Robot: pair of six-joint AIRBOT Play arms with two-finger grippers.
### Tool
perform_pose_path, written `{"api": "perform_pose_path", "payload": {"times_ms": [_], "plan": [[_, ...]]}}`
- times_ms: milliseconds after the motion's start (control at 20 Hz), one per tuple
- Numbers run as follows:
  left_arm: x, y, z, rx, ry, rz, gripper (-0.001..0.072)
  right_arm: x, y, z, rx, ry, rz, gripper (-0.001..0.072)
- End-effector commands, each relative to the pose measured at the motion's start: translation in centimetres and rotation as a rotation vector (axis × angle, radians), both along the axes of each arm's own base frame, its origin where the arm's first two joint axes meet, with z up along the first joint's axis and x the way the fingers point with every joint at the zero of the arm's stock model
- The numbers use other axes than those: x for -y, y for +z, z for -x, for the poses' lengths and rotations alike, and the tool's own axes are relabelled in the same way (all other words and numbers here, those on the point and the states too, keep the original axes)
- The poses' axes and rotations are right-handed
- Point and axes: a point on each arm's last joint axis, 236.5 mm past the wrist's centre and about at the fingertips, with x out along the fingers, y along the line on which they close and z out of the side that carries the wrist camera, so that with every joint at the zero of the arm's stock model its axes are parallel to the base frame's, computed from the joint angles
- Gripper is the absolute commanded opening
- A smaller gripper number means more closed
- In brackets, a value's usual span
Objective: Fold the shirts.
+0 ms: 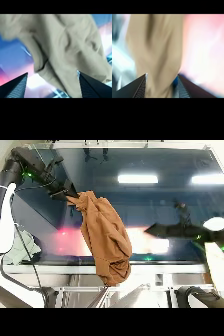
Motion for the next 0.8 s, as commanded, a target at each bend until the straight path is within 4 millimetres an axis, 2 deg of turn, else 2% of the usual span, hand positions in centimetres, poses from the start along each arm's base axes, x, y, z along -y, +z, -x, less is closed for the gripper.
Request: {"api": "perform_pose_path", "payload": {"times_ms": [0, 100, 200, 300, 400, 550, 700, 750], "plan": [[-0.9, -3.1, 1.8, -0.086, 0.068, 0.003, 0.0713, 3.5, -0.9, -7.2, 0.033, -0.058, 0.038, 0.0437], [-0.4, -6.3, 1.9, -0.109, 0.100, -0.002, 0.0712, 2.1, -3.7, -9.4, -0.029, -0.013, 0.030, 0.0431], [0.2, -9.5, 1.0, -0.092, 0.141, -0.014, 0.0711, -0.3, -6.1, -10.8, -0.081, 0.029, 0.007, 0.0431], [0.3, -11.7, -0.6, -0.056, 0.181, -0.027, 0.0695, -2.6, -6.8, -11.9, -0.108, 0.034, -0.053, 0.0430], [0.2, -13.1, -2.0, -0.033, 0.210, -0.026, 0.0695, -4.6, -6.7, -12.0, -0.095, 0.059, -0.091, 0.0430], [1.5, -13.4, -4.3, -0.018, 0.248, 0.042, 0.0695, -6.2, -5.9, -11.5, -0.091, 0.089, -0.130, 0.0430], [3.8, -12.1, -6.5, 0.012, 0.261, 0.170, 0.0692, -7.0, -6.0, -11.2, -0.089, 0.100, -0.127, 0.0430], [4.7, -11.4, -7.0, 0.025, 0.256, 0.223, 0.0587, -7.0, -6.1, -11.4, -0.082, 0.093, -0.120, 0.0430]]}}
